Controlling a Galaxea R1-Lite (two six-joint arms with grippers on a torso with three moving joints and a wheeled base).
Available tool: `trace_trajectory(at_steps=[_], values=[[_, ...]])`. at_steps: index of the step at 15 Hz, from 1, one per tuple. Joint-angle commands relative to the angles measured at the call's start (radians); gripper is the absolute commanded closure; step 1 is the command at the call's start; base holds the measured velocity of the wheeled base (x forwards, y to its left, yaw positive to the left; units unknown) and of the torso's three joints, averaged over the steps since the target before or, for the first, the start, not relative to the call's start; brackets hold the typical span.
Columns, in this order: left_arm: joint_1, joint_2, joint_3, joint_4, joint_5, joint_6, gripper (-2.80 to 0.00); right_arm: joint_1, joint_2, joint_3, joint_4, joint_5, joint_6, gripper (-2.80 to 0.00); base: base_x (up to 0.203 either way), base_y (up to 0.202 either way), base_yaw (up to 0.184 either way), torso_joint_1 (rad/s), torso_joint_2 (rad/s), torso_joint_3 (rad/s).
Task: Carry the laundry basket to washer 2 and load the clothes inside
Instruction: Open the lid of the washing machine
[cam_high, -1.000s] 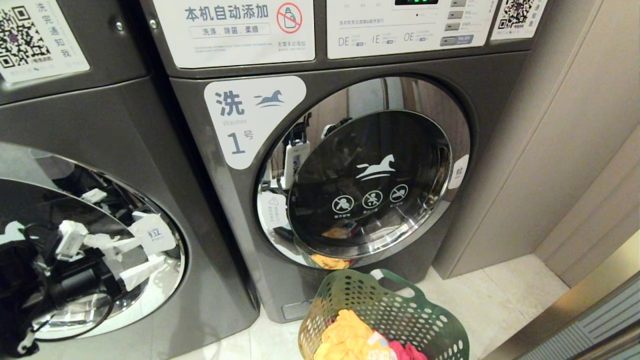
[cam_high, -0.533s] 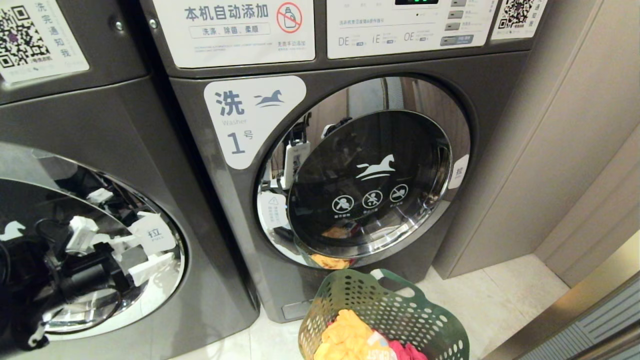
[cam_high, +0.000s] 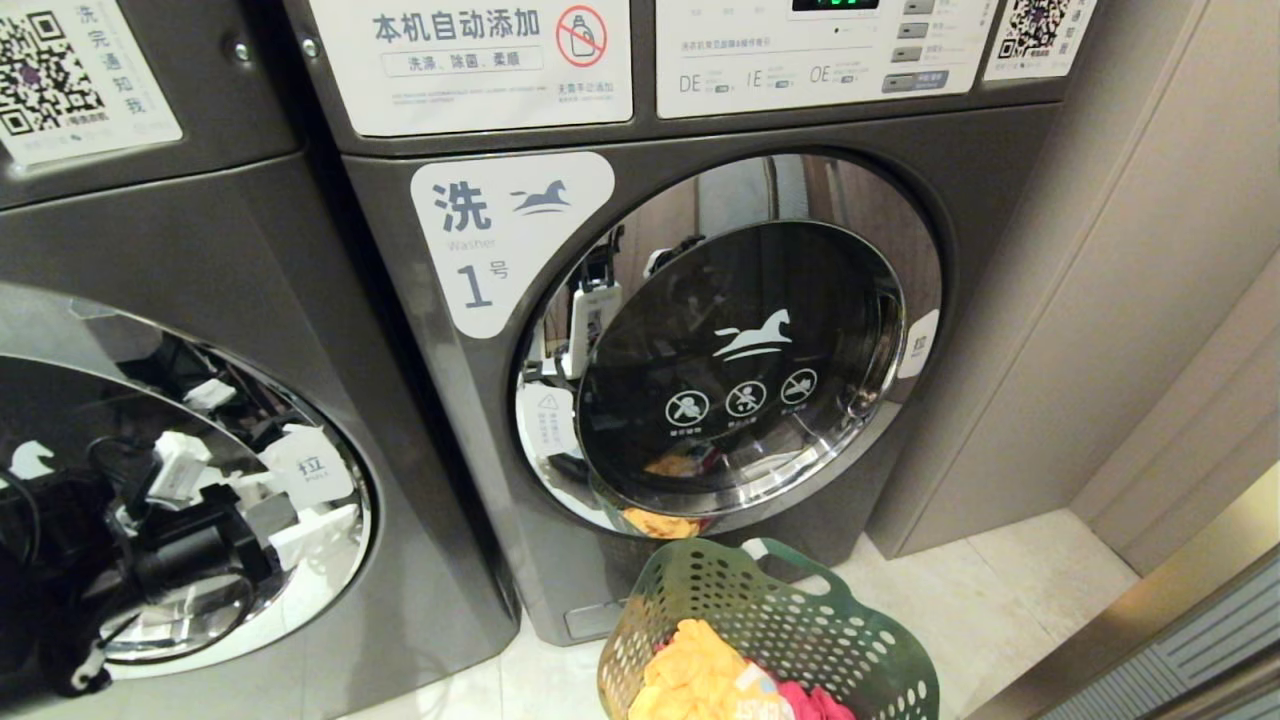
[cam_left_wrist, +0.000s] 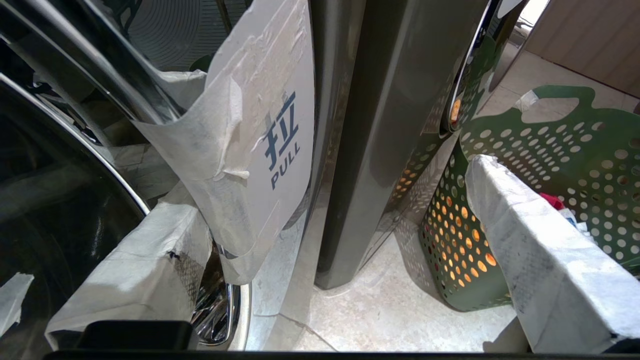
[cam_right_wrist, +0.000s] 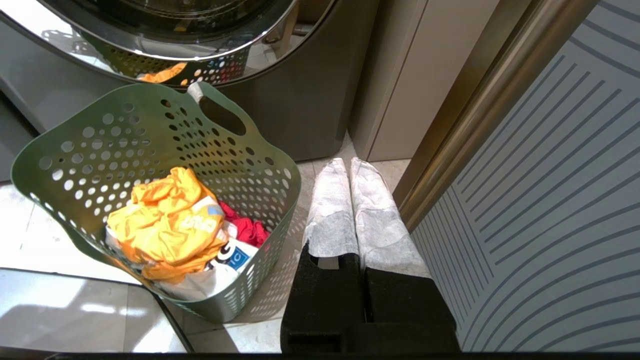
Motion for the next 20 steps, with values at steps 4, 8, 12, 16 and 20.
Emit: trace_trajectory(at_steps=[4, 8, 12, 16, 20], values=[[-0.019, -0.009, 0.005, -0.006, -0.016, -0.038, -2.80, 0.000, 0.002, 0.001, 0.001, 0.002, -0.001, 0.00, 0.000, 0.000, 0.000, 0.000, 0.00, 0.000], [-0.018, -0.022, 0.042, -0.006, -0.113, -0.040, -2.80, 0.000, 0.002, 0.000, 0.001, 0.000, -0.001, 0.00, 0.000, 0.000, 0.000, 0.000, 0.00, 0.000], [-0.009, -0.051, 0.128, -0.012, -0.204, -0.045, -2.80, 0.000, 0.002, 0.000, 0.001, 0.000, -0.001, 0.00, 0.000, 0.000, 0.000, 0.000, 0.00, 0.000], [0.009, -0.065, 0.170, -0.027, -0.240, -0.038, -2.80, 0.000, 0.002, 0.001, 0.001, 0.000, -0.001, 0.00, 0.000, 0.000, 0.000, 0.000, 0.00, 0.000], [0.116, -0.068, 0.205, -0.035, -0.241, -0.032, -2.80, 0.000, 0.002, 0.000, 0.001, 0.002, -0.001, 0.00, 0.000, 0.000, 0.000, 0.000, 0.00, 0.000]])
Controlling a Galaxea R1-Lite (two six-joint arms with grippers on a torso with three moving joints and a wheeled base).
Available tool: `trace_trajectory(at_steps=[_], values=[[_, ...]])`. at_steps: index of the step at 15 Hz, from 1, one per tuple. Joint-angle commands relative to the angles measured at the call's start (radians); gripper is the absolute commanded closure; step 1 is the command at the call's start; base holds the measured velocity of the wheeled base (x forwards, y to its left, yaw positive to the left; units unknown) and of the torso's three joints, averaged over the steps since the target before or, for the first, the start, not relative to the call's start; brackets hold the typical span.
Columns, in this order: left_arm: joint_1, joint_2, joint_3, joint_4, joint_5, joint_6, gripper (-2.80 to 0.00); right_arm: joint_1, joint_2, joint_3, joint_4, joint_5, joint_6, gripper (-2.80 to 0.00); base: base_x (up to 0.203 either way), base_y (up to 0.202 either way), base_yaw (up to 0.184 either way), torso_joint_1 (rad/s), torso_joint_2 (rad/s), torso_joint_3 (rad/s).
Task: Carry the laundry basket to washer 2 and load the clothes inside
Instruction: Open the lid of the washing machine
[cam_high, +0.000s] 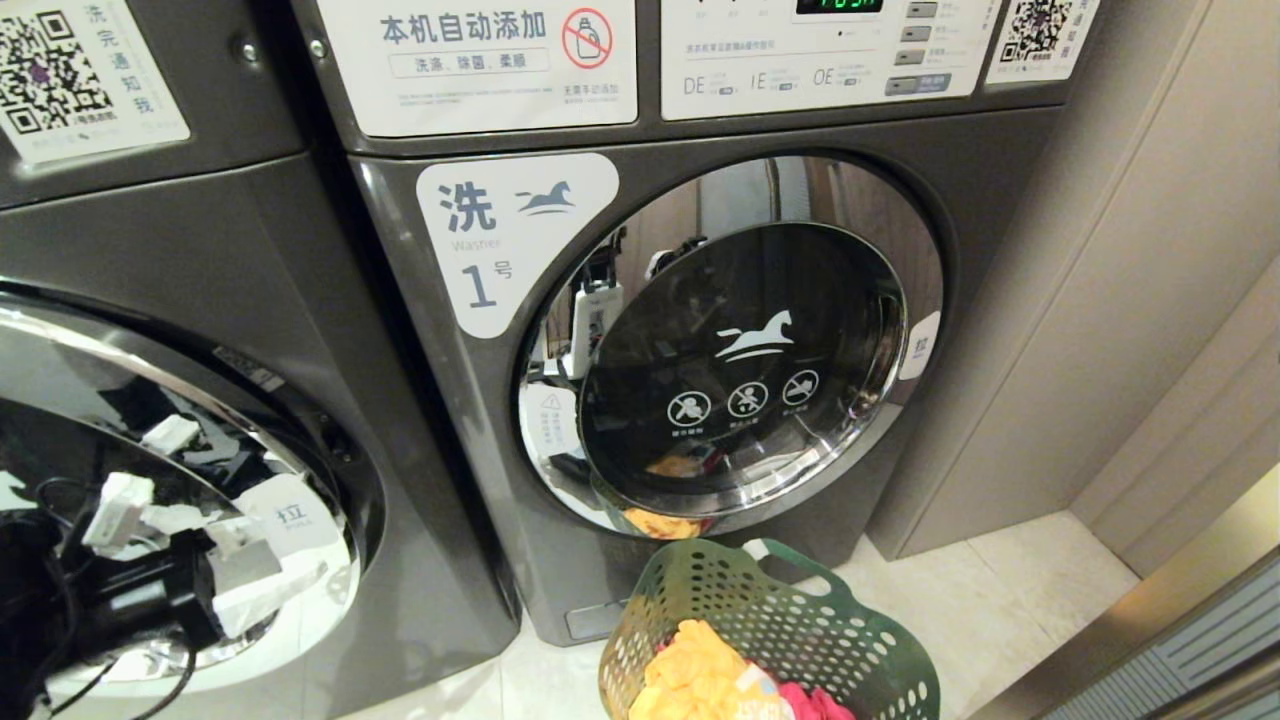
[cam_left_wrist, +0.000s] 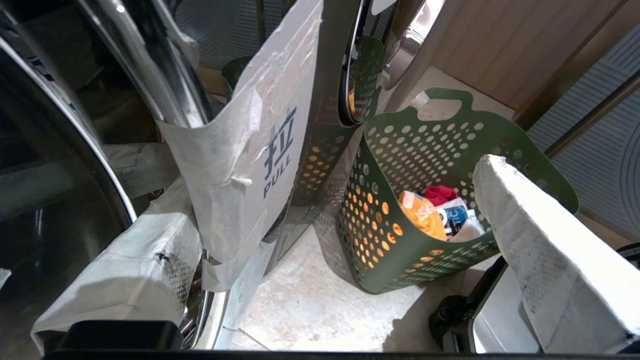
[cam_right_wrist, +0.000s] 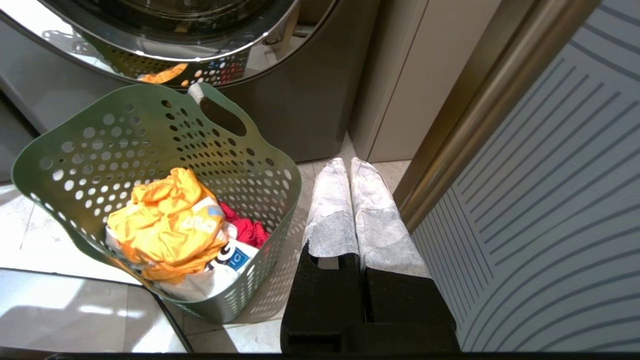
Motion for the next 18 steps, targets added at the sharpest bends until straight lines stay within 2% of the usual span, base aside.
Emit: trace_trajectory(at_steps=[1, 7, 9, 11, 14, 16, 17, 18], values=[[0.068, -0.010, 0.010, -0.012, 0.012, 0.003, -2.80, 0.000, 0.002, 0.000, 0.001, 0.000, -0.001, 0.00, 0.000, 0.000, 0.000, 0.000, 0.00, 0.000], [0.410, -0.096, 0.061, -0.008, 0.007, 0.000, -2.80, 0.000, 0.002, 0.000, 0.001, 0.002, -0.001, 0.00, 0.000, 0.000, 0.000, 0.000, 0.00, 0.000], [0.518, -0.136, 0.067, -0.009, -0.040, 0.000, -2.80, 0.000, 0.002, 0.000, 0.001, 0.000, -0.001, 0.00, 0.000, 0.000, 0.000, 0.000, 0.00, 0.000], [0.603, -0.217, 0.073, -0.008, -0.088, 0.000, -2.80, 0.000, 0.002, 0.000, 0.001, 0.000, -0.001, 0.00, 0.000, 0.000, 0.000, 0.000, 0.00, 0.000], [0.708, -0.446, 0.068, 0.008, -0.099, -0.021, -2.80, 0.000, 0.002, 0.000, 0.001, 0.000, -0.001, 0.00, 0.000, 0.000, 0.000, 0.000, 0.00, 0.000], [0.826, -0.668, 0.045, 0.023, -0.095, -0.101, -2.80, 0.000, 0.002, 0.001, 0.001, 0.000, -0.001, 0.00, 0.000, 0.000, 0.000, 0.000, 0.00, 0.000], [0.870, -0.787, 0.023, 0.031, -0.067, -0.192, -2.80, 0.000, 0.002, 0.000, 0.001, 0.001, -0.001, 0.00, 0.000, 0.000, 0.000, 0.000, 0.00, 0.000], [0.898, -0.909, -0.002, 0.041, -0.020, -0.314, -2.80, 0.000, 0.002, 0.001, 0.001, 0.000, -0.001, 0.00, 0.000, 0.000, 0.000, 0.000, 0.00, 0.000]])
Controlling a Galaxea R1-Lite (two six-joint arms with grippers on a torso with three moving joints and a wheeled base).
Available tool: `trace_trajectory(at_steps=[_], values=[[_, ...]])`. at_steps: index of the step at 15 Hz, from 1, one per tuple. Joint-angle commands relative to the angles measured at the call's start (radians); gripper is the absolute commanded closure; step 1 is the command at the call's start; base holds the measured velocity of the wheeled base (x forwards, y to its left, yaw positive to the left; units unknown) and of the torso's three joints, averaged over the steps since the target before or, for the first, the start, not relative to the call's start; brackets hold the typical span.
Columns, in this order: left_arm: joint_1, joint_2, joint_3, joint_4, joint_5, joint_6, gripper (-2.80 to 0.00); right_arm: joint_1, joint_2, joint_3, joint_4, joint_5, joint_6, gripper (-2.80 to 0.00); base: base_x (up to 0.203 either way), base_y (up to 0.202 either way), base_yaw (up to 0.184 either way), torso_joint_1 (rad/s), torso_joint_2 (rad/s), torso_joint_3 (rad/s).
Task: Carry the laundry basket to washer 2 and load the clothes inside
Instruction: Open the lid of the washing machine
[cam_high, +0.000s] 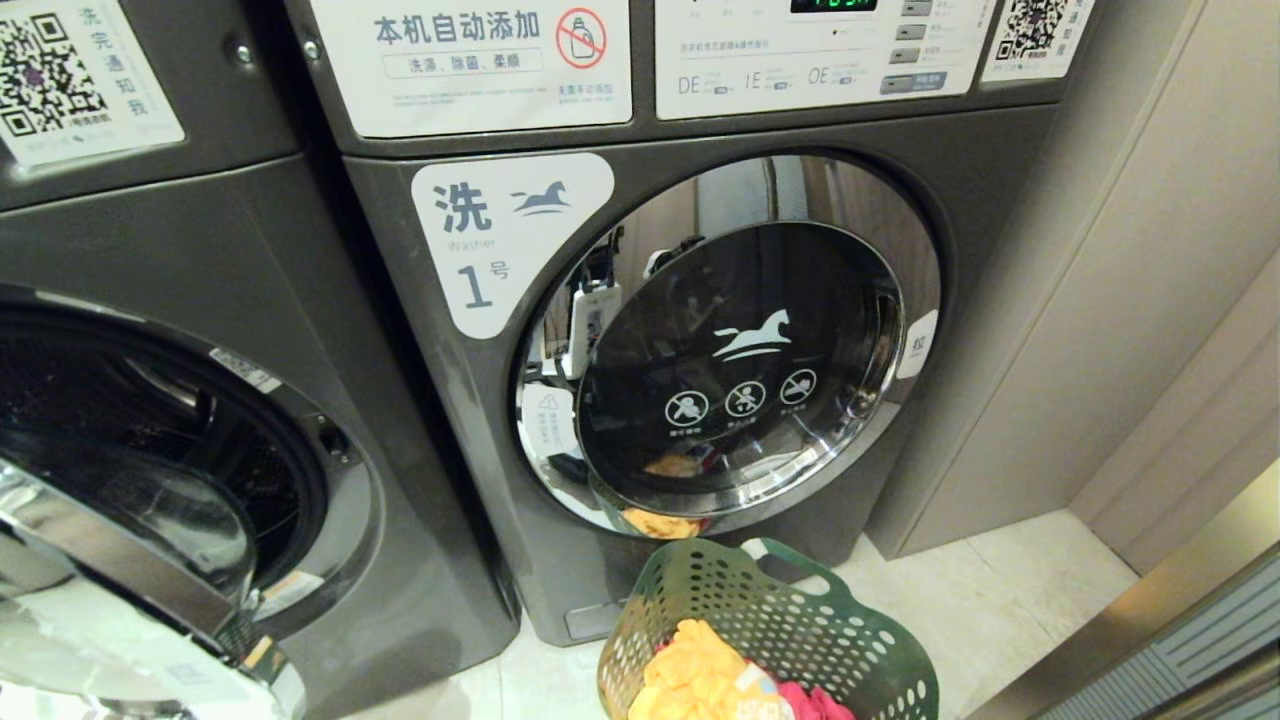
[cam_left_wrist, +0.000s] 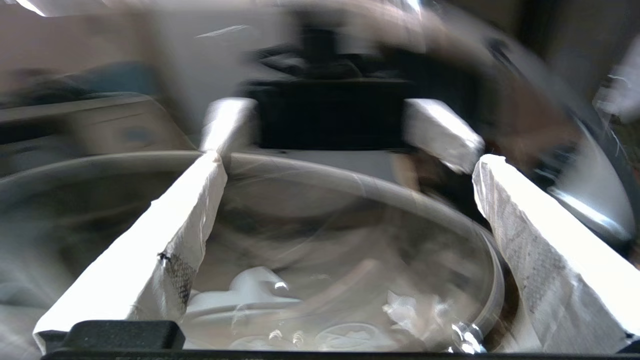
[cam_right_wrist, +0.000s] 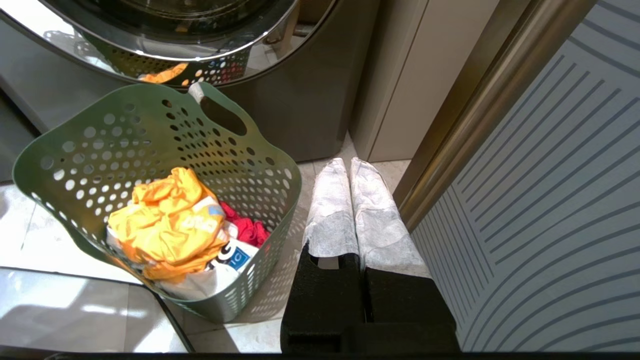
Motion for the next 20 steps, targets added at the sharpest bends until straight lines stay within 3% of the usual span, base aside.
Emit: trace_trajectory(at_steps=[1, 5, 7, 10, 13, 18, 20], values=[[0.056, -0.330, -0.053, -0.008, 0.053, -0.215, -2.80, 0.000, 0.002, 0.000, 0.001, 0.001, -0.001, 0.00, 0.000, 0.000, 0.000, 0.000, 0.00, 0.000], [0.097, -0.749, -0.231, 0.016, 0.182, -0.740, -2.80, 0.000, 0.002, 0.000, 0.001, 0.000, -0.001, 0.00, 0.000, 0.000, 0.000, 0.000, 0.00, 0.000], [0.065, -0.892, -0.265, 0.043, 0.188, -0.862, -2.80, 0.000, 0.002, 0.000, 0.001, 0.000, -0.002, 0.00, 0.000, 0.000, 0.000, 0.000, 0.00, 0.000], [-0.003, -1.044, -0.224, 0.063, 0.179, -0.921, -2.80, 0.000, 0.002, 0.001, 0.001, 0.000, -0.001, 0.00, 0.000, 0.000, 0.000, 0.000, 0.00, 0.000], [-0.048, -1.097, -0.216, 0.079, 0.185, -0.928, -2.80, 0.000, 0.002, 0.000, 0.001, 0.000, -0.002, 0.00, 0.000, 0.000, 0.000, 0.000, 0.00, 0.000], [-0.009, -1.088, -0.214, 0.093, 0.188, -0.925, -2.80, 0.000, 0.002, 0.000, 0.001, 0.000, -0.001, 0.00, 0.000, 0.000, 0.000, 0.000, 0.00, 0.000], [0.029, -1.032, -0.251, 0.165, 0.182, -0.923, -2.80, 0.000, 0.002, 0.001, 0.001, 0.000, -0.001, 0.00, 0.000, 0.000, 0.000, 0.000, 0.00, 0.000]])
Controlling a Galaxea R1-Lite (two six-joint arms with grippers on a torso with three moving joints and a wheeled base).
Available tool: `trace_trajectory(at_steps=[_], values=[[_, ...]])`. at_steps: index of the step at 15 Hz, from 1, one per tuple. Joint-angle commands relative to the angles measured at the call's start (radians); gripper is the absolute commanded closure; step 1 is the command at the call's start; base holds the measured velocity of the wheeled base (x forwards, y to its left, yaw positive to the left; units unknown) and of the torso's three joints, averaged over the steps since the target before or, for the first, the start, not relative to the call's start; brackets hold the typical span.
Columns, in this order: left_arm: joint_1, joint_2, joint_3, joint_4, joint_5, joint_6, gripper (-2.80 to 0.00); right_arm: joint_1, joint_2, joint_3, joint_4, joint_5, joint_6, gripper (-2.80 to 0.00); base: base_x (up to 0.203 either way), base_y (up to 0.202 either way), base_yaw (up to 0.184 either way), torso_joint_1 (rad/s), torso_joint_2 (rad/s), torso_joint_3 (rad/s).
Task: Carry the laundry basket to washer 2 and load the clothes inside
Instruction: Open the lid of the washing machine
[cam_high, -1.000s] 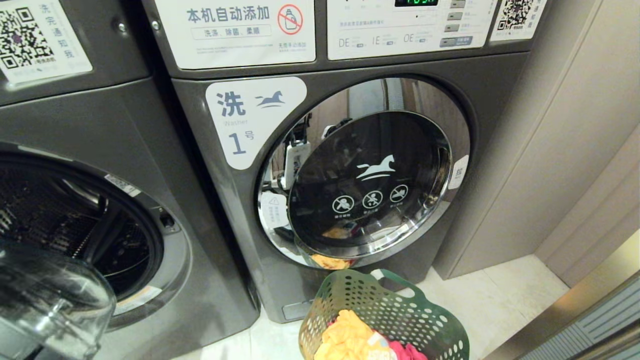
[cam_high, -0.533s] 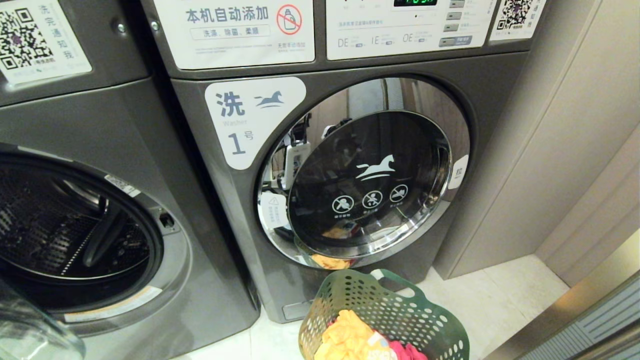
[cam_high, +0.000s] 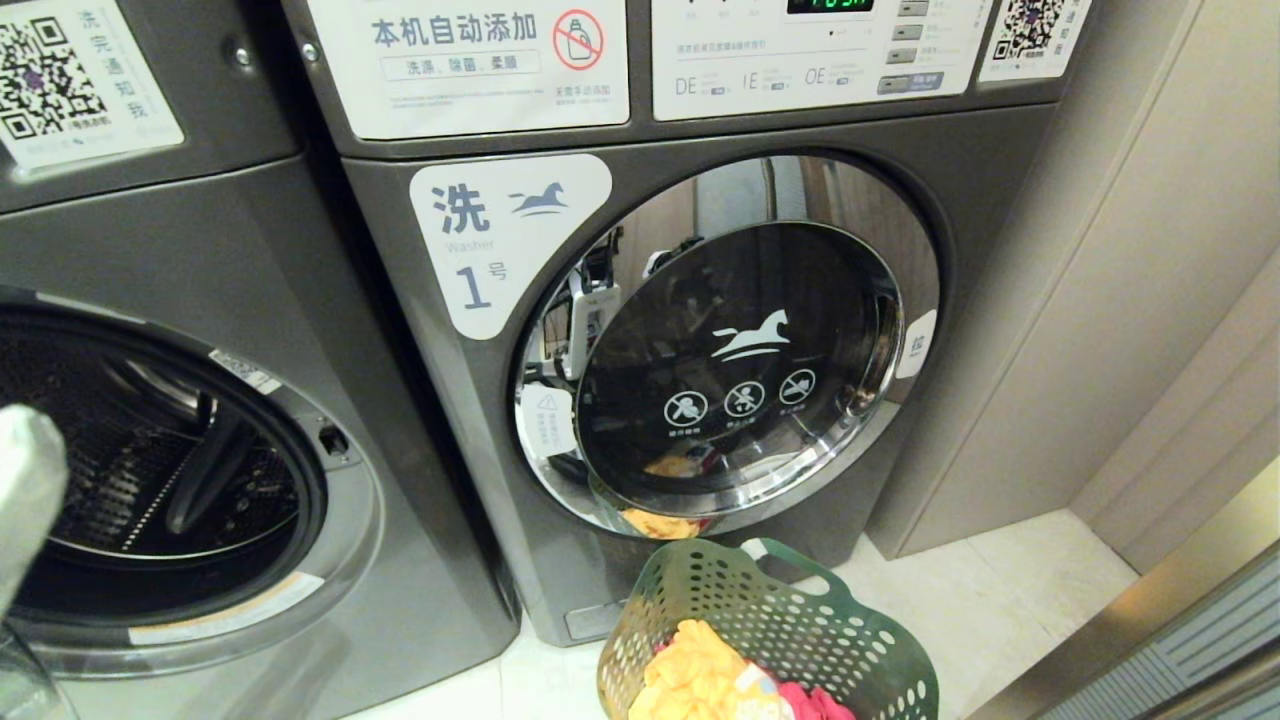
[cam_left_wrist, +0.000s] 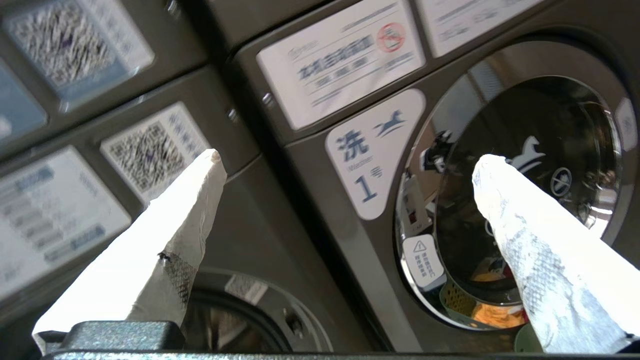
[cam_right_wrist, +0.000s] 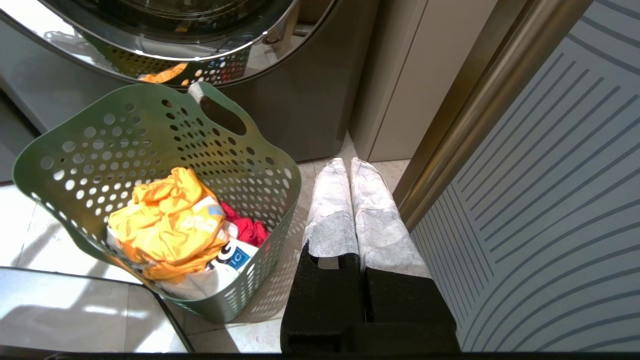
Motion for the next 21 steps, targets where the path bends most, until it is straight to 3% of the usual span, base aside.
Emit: trace_trajectory(at_steps=[1, 4, 6, 7, 9, 10, 12, 13, 15, 16, 18, 20, 21], values=[[0.031, 0.066, -0.048, 0.120, -0.026, -0.004, -2.80, 0.000, 0.002, 0.000, 0.001, 0.000, -0.001, 0.00, 0.000, 0.000, 0.000, 0.000, 0.00, 0.000], [0.045, 0.148, -0.220, 0.643, -0.100, 0.006, -2.80, 0.000, 0.002, 0.000, 0.001, 0.000, -0.001, 0.00, 0.000, 0.000, 0.000, 0.000, 0.00, 0.000], [0.053, 0.259, -0.308, 0.952, -0.130, 0.097, -2.80, 0.000, 0.002, 0.001, 0.001, 0.001, -0.001, 0.00, 0.000, 0.000, 0.000, 0.000, 0.00, 0.000], [0.061, 0.302, -0.324, 1.053, -0.137, 0.213, -2.80, 0.000, 0.002, 0.000, 0.001, 0.000, -0.001, 0.00, 0.000, 0.000, 0.000, 0.000, 0.00, 0.000], [0.069, 0.363, -0.293, 1.099, -0.097, 0.521, -2.80, 0.000, 0.002, 0.000, 0.001, 0.000, -0.001, 0.00, 0.000, 0.000, 0.000, 0.000, 0.00, 0.000], [0.070, 0.395, -0.262, 1.109, -0.015, 0.728, -2.80, 0.000, 0.002, 0.000, 0.001, 0.000, -0.001, 0.00, 0.000, 0.000, 0.000, 0.000, 0.00, 0.000], [0.064, 0.481, -0.216, 1.130, 0.279, 1.132, -2.80, 0.000, 0.002, 0.000, 0.001, 0.000, -0.001, 0.00, 0.000, 0.000, 0.000, 0.000, 0.00, 0.000], [0.044, 0.538, -0.196, 1.136, 0.431, 1.279, -2.80, 0.000, 0.002, 0.000, 0.001, 0.000, -0.001, 0.00, 0.000, 0.000, 0.000, 0.000, 0.00, 0.000], [-0.013, 0.598, -0.174, 1.133, 0.718, 1.452, -2.80, 0.000, 0.002, 0.000, 0.001, 0.000, -0.001, 0.00, 0.000, 0.000, 0.000, 0.000, 0.00, 0.000], [-0.046, 0.628, -0.172, 1.127, 0.832, 1.499, -2.80, 0.000, 0.002, 0.000, 0.001, 0.000, -0.001, 0.00, 0.000, 0.000, 0.000, 0.000, 0.00, 0.000], [-0.120, 0.698, -0.178, 1.119, 0.934, 1.531, -2.80, 0.000, 0.002, 0.001, 0.001, 0.000, -0.001, 0.00, 0.000, 0.000, 0.000, 0.000, 0.00, 0.000], [-0.190, 0.732, -0.189, 1.108, 1.050, 1.498, -2.80, 0.000, 0.002, 0.000, 0.001, 0.002, -0.001, 0.00, 0.000, 0.000, 0.000, 0.000, 0.00, 0.000], [-0.228, 0.754, -0.191, 1.096, 1.144, 1.461, -2.80, 0.000, 0.002, 0.000, 0.001, 0.000, -0.001, 0.00, 0.000, 0.000, 0.000, 0.000, 0.00, 0.000]])
